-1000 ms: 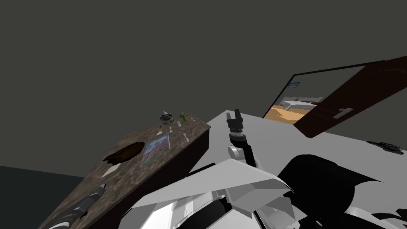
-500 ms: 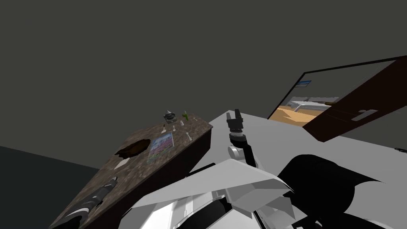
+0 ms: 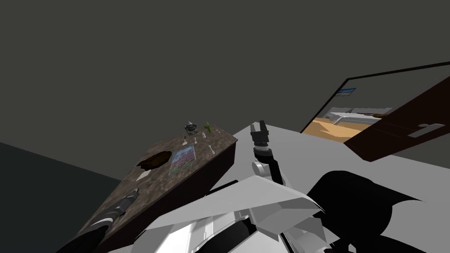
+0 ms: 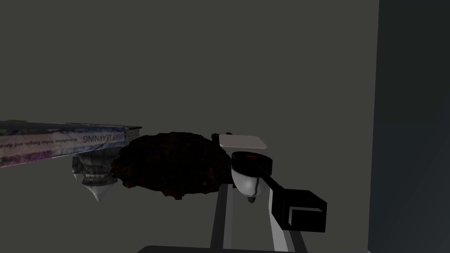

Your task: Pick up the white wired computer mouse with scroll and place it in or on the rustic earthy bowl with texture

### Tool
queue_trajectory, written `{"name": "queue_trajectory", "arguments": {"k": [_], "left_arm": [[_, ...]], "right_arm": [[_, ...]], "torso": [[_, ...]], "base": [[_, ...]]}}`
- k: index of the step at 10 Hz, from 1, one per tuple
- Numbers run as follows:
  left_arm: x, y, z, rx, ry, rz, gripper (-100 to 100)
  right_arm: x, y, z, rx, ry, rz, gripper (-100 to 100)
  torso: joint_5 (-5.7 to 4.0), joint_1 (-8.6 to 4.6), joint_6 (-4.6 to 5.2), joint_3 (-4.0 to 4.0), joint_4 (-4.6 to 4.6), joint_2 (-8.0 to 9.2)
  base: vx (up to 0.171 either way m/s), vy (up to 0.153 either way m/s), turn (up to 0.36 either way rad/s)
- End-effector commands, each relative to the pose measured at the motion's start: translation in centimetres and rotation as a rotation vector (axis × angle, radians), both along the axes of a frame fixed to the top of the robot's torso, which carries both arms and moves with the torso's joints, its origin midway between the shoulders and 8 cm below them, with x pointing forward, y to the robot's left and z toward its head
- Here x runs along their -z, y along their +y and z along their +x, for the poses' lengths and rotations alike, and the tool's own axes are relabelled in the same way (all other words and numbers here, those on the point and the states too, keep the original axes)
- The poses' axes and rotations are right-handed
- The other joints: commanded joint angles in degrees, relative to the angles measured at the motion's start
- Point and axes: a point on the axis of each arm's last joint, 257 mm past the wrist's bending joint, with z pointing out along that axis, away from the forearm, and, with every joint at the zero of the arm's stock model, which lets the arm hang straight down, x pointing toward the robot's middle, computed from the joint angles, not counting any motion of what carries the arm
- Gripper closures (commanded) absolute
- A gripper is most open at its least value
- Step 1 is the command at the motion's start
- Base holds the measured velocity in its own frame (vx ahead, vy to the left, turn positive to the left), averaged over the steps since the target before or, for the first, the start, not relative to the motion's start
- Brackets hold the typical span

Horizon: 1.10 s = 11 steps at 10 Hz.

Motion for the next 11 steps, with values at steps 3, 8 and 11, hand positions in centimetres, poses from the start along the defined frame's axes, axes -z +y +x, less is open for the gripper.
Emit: {"name": "queue_trajectory", "arguments": {"k": [3, 8, 11], "left_arm": [[-1.4, 0.9, 0.6, -0.016, -0.008, 0.006, 100], [-4.7, 2.8, 1.7, -0.052, -0.021, 0.019, 100], [-6.6, 4.2, 2.1, -0.082, -0.023, 0.027, 100]], "right_arm": [[0.0, 0.0, 0.0, 0.0, 0.0, 0.0, 0], [0.0, 0.0, 0.0, 0.0, 0.0, 0.0, 0], [0.0, 0.0, 0.0, 0.0, 0.0, 0.0, 0]], "torso": [[0.01, -0.06, 0.01, -0.01, -0.01, -0.01], [-0.05, -0.16, 0.1, 0.04, 0.03, 0.05], [-0.03, -0.1, 0.07, 0.05, 0.03, 0.07]], "base": [[-0.005, 0.0, -0.032], [-0.024, -0.007, -0.105], [-0.027, 0.007, -0.116]]}}
